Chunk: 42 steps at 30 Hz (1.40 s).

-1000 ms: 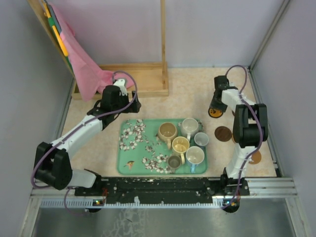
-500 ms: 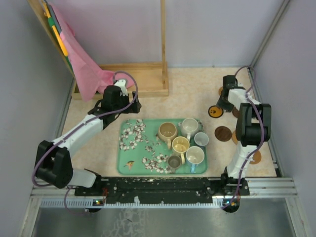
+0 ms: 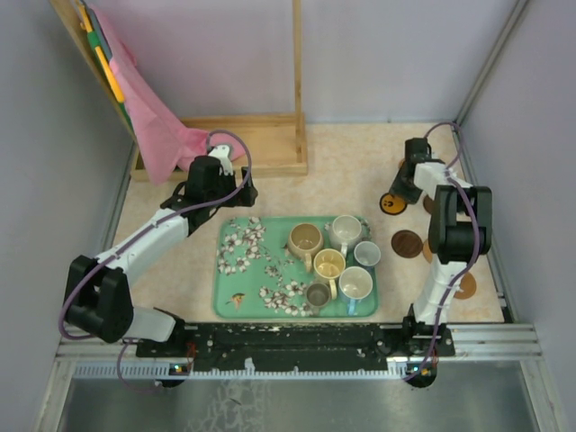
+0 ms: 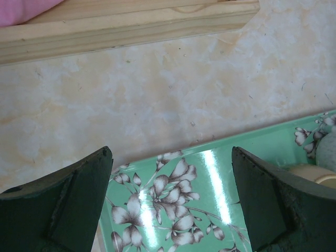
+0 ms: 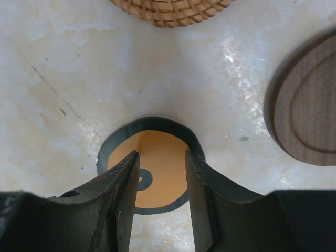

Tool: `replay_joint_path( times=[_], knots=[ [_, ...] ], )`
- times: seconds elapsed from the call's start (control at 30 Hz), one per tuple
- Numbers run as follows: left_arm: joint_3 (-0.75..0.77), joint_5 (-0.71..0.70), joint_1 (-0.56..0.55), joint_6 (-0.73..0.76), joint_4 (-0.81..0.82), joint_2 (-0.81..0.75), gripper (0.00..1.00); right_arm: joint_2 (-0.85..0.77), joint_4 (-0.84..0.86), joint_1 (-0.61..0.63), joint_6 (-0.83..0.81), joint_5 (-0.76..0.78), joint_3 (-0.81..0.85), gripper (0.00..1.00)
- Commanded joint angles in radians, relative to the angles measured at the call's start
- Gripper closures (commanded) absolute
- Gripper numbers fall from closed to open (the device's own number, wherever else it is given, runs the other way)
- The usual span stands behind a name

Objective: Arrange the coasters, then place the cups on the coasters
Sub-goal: Move the coaster to the center of the board.

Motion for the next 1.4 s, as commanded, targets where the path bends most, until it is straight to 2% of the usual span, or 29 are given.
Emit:
replay_joint_path(
  times=[0.0,0.27,0.43,1.0,1.37],
  knots=[
    [0.01,-0.003,-0.002,-0.001,-0.005,-0.009,0.0,0.034,0.018,0.017,0.026,-0.099,-0.025,0.59],
    [0.01,0.003,-0.003,-0.009,-0.004,-0.004,0.0,0.037,0.017,0.095,0.032,-0.097,-0.037,0.6],
    [0.007,-0.002,-0.002,-0.007,-0.008,-0.01,0.0,-0.002,0.022,0.095,0.026,-0.074,-0.048,0.58],
    [-0.005,0.005,-0.002,-0.011,-0.007,-0.02,0.0,-0.11,0.052,-0.038,0.009,-0.019,-0.15,0.54],
    [-0.004,0.004,-0.002,-0.009,-0.007,-0.018,0.0,-0.063,0.093,-0.046,0.02,-0.128,-0.149,0.54]
  ],
)
